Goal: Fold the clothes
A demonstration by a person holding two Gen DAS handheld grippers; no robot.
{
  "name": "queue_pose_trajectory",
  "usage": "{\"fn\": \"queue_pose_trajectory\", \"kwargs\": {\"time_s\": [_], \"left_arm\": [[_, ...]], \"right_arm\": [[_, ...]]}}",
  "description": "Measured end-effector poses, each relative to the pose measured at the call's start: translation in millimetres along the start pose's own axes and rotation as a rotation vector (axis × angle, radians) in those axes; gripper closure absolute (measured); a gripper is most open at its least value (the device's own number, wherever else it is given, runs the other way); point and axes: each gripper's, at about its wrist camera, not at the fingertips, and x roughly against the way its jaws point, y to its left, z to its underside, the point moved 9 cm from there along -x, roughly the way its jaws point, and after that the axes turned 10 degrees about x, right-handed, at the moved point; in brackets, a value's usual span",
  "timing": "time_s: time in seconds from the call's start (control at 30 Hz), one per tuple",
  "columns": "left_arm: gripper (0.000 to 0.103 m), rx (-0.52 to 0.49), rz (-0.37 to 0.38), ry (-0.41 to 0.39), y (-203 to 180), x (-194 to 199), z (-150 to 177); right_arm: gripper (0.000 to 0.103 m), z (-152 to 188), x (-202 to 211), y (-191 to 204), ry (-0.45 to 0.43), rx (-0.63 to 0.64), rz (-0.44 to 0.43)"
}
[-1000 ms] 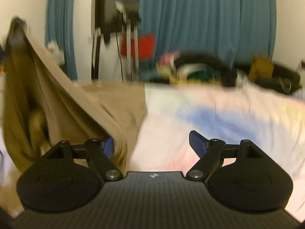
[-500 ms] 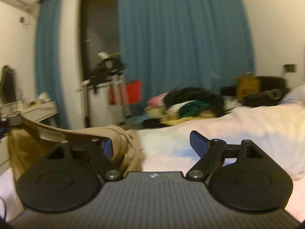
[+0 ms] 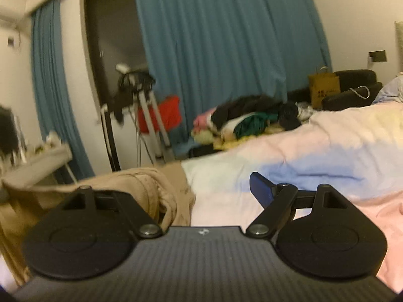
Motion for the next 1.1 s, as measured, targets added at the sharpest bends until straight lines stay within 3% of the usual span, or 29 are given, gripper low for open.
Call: {"fn": "queue_pose_trajectory", "kwargs": {"time_s": [0.03, 0.17, 0.2, 0.3, 0.47, 0.57, 0.67, 0.73, 0.8, 1.0, 1.1], "left_arm": [[0.082, -0.016, -0.018, 0.007, 0, -1, 3], [0.042, -0.097, -0.109, 0.026, -2, -12, 15], [0.038, -0.124, -0.132, 0.031, -3, -15, 18], [0.032, -0.215, -0.176, 0.056, -12, -28, 33], [0.030, -0.398, -0.235, 0.057, -33, -45, 61], [0.030, -0.476, -0.365, 0.010, -32, -47, 70], [0.028, -0.409, -0.491, -0.070, -17, -38, 61], [0.026, -0.282, -0.521, -0.138, -2, -23, 49], [0.017, -0.194, -0.547, -0.211, 8, -4, 39], [0.018, -0.137, -0.500, -0.377, -9, 42, 22], [0.018, -0.133, -0.455, -0.409, -22, 54, 19]], "right_arm": [[0.022, 0, 1, 1, -0.006, 0.006, 0.000], [0.022, -1, 6, 3, -0.029, 0.031, -0.001], [0.022, -2, 7, 3, -0.035, 0.038, -0.001], [0.022, -4, 15, 11, -0.052, 0.070, -0.005], [0.022, -9, 29, 22, -0.070, 0.117, -0.007], [0.022, -10, 34, 23, -0.074, 0.125, 0.008], [0.023, -12, 34, 13, -0.077, 0.109, 0.046], [0.022, -11, 32, 6, -0.071, 0.090, 0.055], [0.022, -8, 28, 3, -0.058, 0.094, 0.059], [0.023, 12, 16, 9, 0.039, 0.211, 0.086], [0.023, 13, 25, 11, 0.042, 0.243, 0.093]]}}
